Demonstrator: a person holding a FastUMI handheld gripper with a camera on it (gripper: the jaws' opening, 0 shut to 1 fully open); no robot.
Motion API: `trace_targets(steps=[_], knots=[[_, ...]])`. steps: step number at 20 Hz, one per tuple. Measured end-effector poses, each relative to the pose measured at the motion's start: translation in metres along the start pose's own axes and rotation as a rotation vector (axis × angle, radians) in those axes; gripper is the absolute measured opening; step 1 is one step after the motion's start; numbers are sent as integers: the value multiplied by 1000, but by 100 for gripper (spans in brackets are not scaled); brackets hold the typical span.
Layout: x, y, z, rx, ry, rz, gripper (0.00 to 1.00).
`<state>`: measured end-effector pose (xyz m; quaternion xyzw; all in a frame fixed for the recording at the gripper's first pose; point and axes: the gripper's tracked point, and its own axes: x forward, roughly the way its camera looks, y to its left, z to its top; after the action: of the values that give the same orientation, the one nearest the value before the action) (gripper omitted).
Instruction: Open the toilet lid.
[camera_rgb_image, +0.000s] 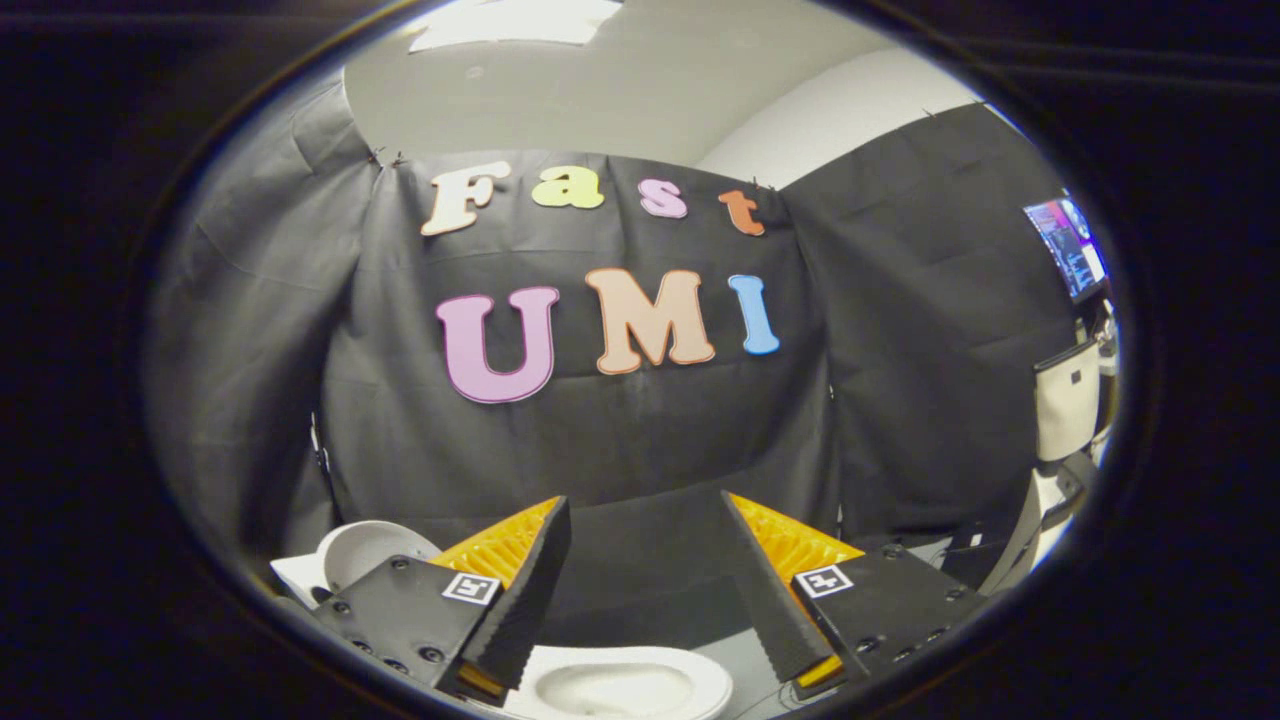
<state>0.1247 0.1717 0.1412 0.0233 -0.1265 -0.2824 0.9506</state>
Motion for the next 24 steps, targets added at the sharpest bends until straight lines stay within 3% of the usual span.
trace_targets(steps=[5, 9, 13, 19, 24], knots=[[8, -41, -6, -85, 31, 38, 92], [11, -73, -8, -77, 29, 88, 91], [15, -120, -26, -114, 66, 67, 92], [14, -149, -40, -59, 79, 214, 92], [18, -174, -58, -84, 115, 280, 92]])
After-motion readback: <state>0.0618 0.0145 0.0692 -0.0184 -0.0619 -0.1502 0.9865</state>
